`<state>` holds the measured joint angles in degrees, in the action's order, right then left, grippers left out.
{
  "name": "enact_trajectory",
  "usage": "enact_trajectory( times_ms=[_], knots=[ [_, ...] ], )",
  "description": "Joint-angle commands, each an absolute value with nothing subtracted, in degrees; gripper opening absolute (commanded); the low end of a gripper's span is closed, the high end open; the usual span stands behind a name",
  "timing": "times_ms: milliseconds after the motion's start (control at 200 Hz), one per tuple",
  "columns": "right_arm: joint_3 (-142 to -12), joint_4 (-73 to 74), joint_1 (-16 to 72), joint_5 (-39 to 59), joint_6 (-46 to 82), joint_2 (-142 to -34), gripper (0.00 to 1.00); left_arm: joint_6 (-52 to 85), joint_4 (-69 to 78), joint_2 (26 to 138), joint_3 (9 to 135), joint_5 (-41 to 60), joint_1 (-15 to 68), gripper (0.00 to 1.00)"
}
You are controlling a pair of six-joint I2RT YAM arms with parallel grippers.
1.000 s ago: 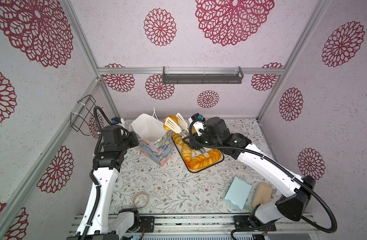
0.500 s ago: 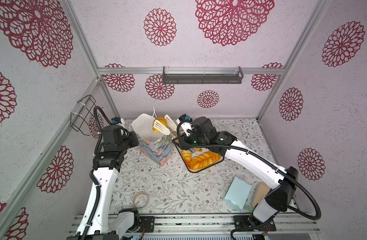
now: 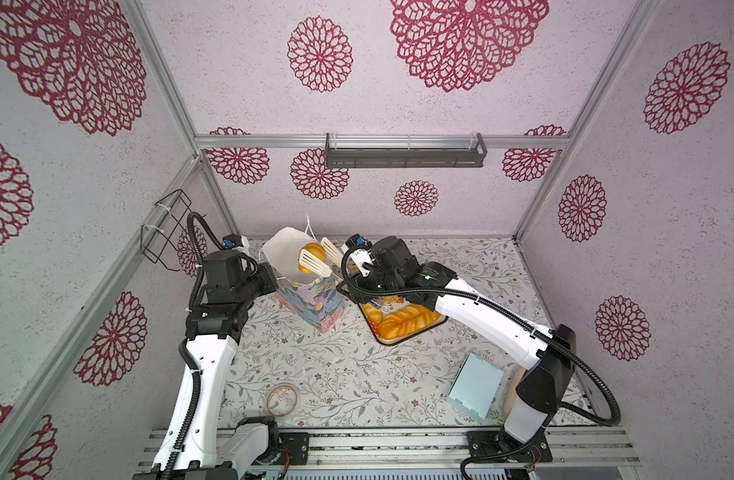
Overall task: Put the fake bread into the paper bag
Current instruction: 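Open the tongs over the bag mouth to drop the bun inside, then move the empty tongs with the right gripper back over the bread tray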
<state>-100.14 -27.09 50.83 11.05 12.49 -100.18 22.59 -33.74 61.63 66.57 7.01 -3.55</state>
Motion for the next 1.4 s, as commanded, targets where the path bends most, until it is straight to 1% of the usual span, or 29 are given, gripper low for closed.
enact_trajectory(
  times_ms=[0, 330, 570, 795, 1016, 1201, 1391],
  knots=[
    [-102.91, -25.52, 51.04, 10.8, 11.13, -99.88, 0.58, 22.92, -32.81, 60.99, 65.65, 6.95, -3.94, 0.14],
    [-102.94, -26.19, 51.13, 10.21, 11.01, -100.22, 0.65, 22.98, -32.76, 60.83, 65.65, 6.8, -4.05, 0.15],
    [-102.79, -26.35, 51.12, 9.13, 10.86, -99.2, 0.64, 22.86, -32.91, 60.72, 65.61, 6.54, -4.04, 0.14],
    [-101.15, -26.17, 51.03, 6.44, 10.52, -95.1, 0.64, 22.83, -33.04, 60.88, 65.61, 6.51, -4.04, 0.1],
    [-99.77, -26.71, 50.8, 2.88, 9.85, -90.86, 0.64, 22.69, -33.01, 60.75, 65.7, 6.42, -4.05, 0.1],
    [-97.83, -27.95, 48.95, 0.08, 10.1, -88.08, 0.64, 22.66, -33.13, 60.65, 65.65, 6.12, -4.04, 0.1],
    [-94.66, -29.0, 45.7, -0.79, 12.02, -85.63, 0.64, 22.59, -33.14, 60.76, 65.66, 6.09, -4.11, 0.1]
  ],
)
